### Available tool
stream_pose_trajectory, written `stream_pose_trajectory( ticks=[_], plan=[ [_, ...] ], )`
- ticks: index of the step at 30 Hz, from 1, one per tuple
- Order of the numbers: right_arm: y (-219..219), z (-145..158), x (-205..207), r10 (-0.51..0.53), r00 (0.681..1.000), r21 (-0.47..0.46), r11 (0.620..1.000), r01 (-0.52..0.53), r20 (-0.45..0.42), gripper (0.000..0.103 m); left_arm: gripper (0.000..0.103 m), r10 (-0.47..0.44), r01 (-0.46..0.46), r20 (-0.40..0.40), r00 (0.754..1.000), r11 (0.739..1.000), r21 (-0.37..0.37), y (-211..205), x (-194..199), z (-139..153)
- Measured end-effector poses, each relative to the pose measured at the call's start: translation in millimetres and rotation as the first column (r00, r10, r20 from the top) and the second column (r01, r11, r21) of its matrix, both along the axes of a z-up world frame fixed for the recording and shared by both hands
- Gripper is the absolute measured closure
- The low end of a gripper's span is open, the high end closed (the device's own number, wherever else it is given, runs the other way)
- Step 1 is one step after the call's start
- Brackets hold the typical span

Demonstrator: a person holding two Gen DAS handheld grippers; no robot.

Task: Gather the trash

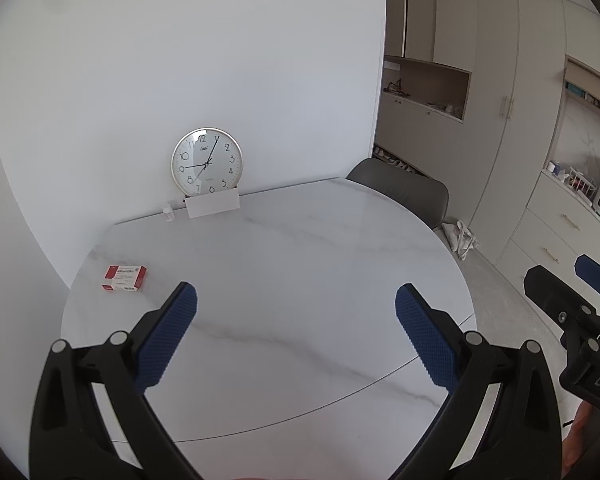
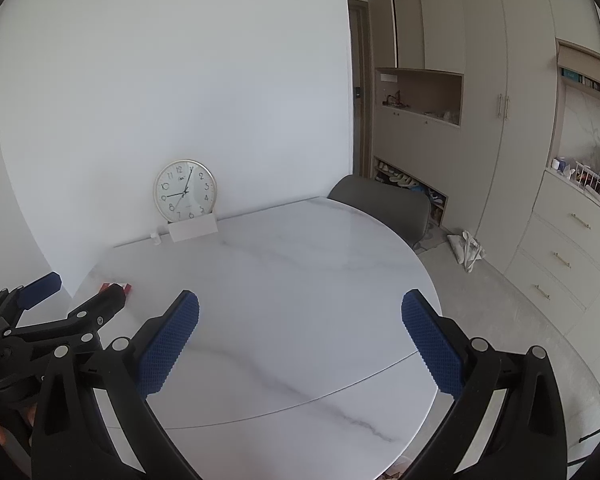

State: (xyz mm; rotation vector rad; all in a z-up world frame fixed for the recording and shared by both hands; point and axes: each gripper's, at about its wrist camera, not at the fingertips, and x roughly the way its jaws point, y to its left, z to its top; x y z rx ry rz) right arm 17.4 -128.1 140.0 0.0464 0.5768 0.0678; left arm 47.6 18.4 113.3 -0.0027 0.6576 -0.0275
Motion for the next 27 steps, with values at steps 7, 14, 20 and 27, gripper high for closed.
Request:
stream_pose_trajectory(
  ticks=[7, 14, 20, 27],
  plan=[
    [-2.9, -1.3, 2.1, -0.005, 1.000, 0.004, 1.000, 0.005, 0.000, 0.002, 0.008, -0.004, 0.004, -0.002, 1.000, 1.000, -0.001, -1.4, 1.1, -1.1],
    [-5.0, -4.6, 4.1, -0.008, 1.000, 0.008, 1.000, 0.008, -0.008, 0.002, 0.008, -0.003, 0.003, -0.002, 1.000, 1.000, 0.002, -2.3, 1.1, -1.7],
    [-5.6, -6.4, 6.5, -0.011, 1.000, 0.010, 1.000, 0.011, -0.011, 0.002, 0.008, -0.007, 0.007, -0.007, 1.000, 1.000, 0.004, -2.5, 3.2, -3.3],
    [-4.3, -8.4, 8.3, -0.015, 1.000, 0.010, 1.000, 0.015, -0.016, 0.002, 0.008, -0.007, 0.007, -0.011, 1.000, 1.000, 0.004, -1.9, 5.6, -4.7]
  ],
)
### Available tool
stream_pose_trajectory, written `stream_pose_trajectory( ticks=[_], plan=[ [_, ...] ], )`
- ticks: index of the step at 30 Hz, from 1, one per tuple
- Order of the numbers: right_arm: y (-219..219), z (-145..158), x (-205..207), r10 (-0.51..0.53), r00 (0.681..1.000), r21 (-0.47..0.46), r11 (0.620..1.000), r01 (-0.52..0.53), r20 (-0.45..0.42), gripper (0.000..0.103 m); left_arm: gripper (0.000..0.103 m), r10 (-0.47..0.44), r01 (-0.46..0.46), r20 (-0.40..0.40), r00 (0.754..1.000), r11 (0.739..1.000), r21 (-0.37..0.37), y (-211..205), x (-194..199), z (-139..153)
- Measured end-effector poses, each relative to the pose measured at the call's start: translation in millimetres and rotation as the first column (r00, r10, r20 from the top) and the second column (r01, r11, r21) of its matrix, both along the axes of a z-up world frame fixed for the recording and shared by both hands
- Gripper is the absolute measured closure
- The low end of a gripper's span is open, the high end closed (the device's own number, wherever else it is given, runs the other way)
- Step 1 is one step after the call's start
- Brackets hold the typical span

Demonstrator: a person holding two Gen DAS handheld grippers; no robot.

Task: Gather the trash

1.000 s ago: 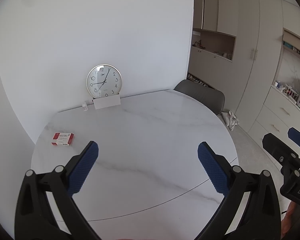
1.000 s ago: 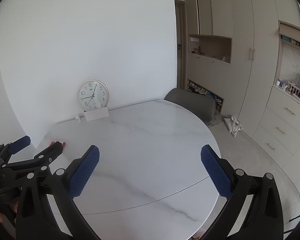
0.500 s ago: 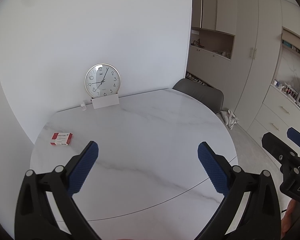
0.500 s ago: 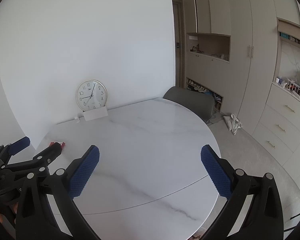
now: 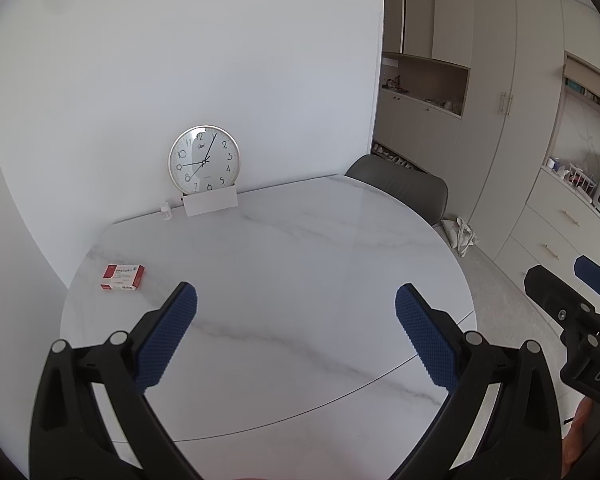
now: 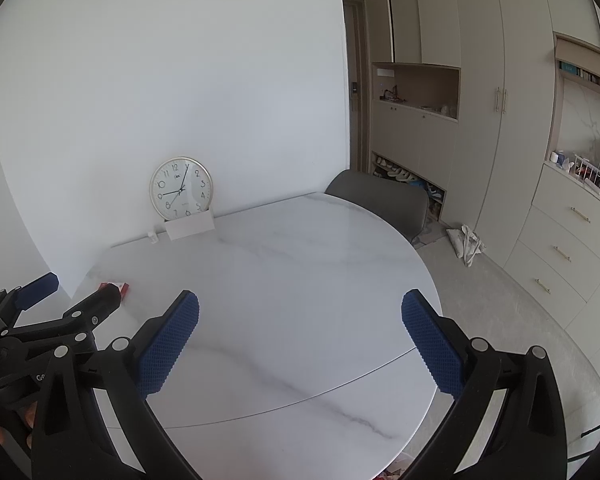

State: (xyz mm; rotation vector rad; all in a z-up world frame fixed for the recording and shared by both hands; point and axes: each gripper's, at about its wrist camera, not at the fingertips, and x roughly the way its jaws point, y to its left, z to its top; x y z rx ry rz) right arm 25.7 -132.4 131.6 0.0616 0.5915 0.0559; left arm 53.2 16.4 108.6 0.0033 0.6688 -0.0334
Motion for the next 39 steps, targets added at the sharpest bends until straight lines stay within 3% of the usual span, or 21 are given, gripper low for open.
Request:
stream_pose_trajectory(
  ticks=[39],
  plan=[
    [6, -12, 1, -0.014, 1.000, 0.008, 1.000, 0.014, -0.014, 0.002, 0.008, 0.008, -0.008, -0.010, 1.000, 1.000, 0.011, -2, 9, -8]
  ],
)
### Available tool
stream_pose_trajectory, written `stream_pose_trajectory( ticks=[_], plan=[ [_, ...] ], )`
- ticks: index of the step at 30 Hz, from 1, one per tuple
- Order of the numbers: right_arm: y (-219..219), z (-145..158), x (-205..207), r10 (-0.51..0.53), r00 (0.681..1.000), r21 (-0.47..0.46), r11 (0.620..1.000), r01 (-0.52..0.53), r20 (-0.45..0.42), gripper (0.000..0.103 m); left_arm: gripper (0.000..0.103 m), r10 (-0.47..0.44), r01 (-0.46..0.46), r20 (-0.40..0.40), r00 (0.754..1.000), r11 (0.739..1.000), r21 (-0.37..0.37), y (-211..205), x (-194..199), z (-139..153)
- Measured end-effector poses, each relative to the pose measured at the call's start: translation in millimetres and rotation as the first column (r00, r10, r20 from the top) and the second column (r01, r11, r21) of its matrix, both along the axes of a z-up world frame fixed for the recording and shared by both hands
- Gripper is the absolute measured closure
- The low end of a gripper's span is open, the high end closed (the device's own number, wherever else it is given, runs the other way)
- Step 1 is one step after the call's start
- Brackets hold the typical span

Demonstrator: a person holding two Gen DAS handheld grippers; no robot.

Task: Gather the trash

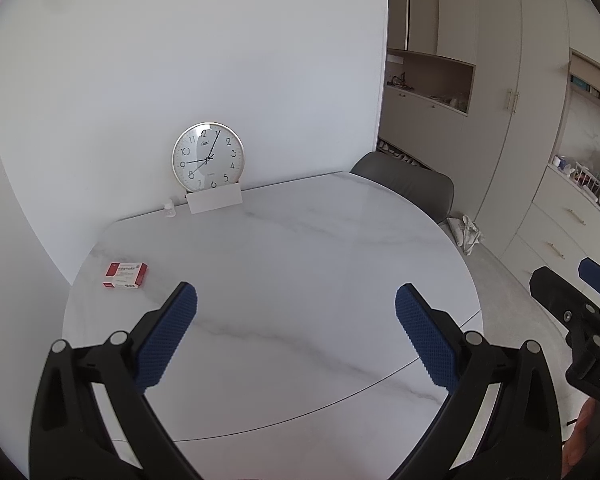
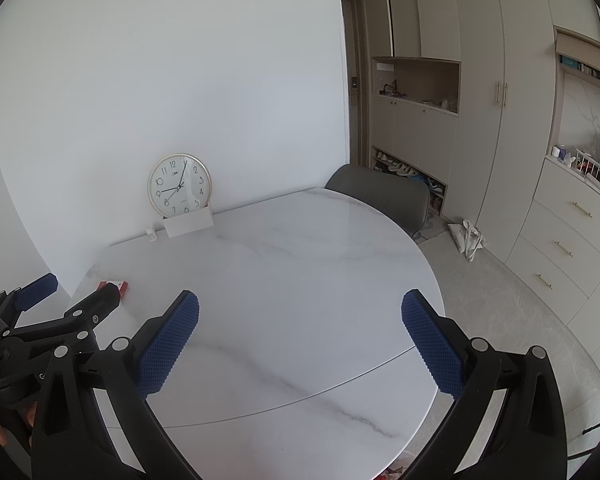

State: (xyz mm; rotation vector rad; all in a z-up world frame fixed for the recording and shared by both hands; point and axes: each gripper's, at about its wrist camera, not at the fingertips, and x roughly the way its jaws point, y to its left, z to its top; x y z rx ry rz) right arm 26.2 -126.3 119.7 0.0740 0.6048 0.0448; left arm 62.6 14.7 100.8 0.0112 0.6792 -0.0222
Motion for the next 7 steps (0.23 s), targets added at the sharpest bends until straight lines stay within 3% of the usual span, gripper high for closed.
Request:
stream_pose_trajectory(
  ticks=[7],
  plan=[
    [0.8, -2.9, 1.0, 0.000, 1.000, 0.001, 1.000, 0.000, -0.007, 0.002, 0.008, 0.006, -0.006, -0.016, 1.000, 1.000, -0.017, 4.1, 4.2, -2.2]
  ],
)
